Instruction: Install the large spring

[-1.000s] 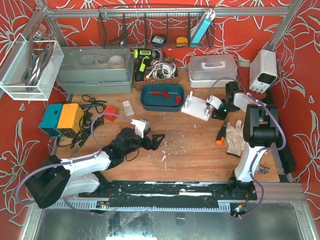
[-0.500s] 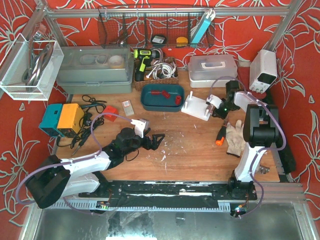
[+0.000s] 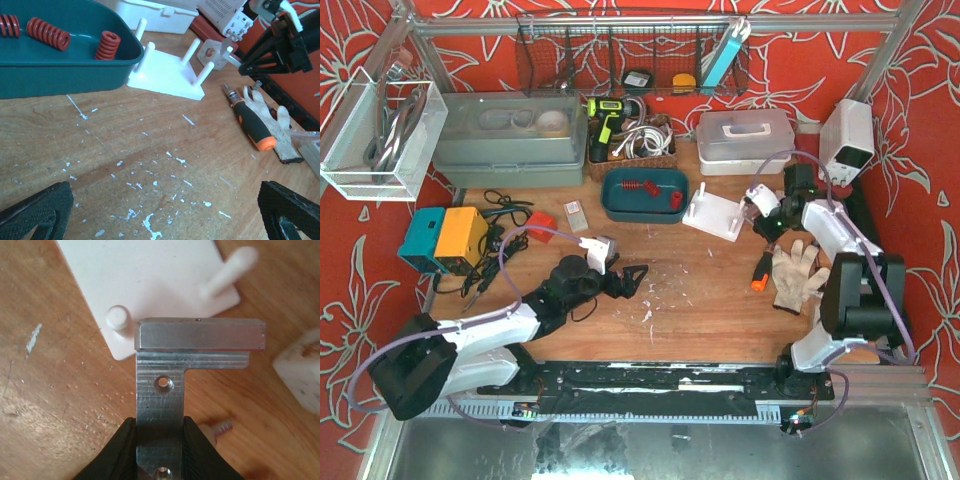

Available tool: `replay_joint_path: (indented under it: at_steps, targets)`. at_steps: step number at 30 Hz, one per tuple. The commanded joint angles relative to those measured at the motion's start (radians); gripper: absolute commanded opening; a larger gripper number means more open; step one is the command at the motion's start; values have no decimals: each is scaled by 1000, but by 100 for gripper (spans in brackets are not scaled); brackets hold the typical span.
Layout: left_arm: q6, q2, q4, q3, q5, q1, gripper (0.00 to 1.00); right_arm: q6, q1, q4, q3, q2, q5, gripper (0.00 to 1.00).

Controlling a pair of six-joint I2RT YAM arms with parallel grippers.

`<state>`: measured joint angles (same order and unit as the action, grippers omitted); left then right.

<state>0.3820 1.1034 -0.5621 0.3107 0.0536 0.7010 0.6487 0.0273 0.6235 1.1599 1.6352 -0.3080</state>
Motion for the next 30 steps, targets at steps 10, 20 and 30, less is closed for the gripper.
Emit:
replay_joint_path:
  at_steps: [10, 20, 30]
  targets:
    - [-12, -43, 6, -10, -30, 6, 100, -829, 28, -16, 56, 3, 333, 0]
    - [-22, -72, 31, -7, -59, 6, 100, -1119, 161, -77, 27, 68, 508, 0]
    - [-22, -79, 33, -7, -58, 6, 100, -1235, 164, -198, -45, 139, 495, 3]
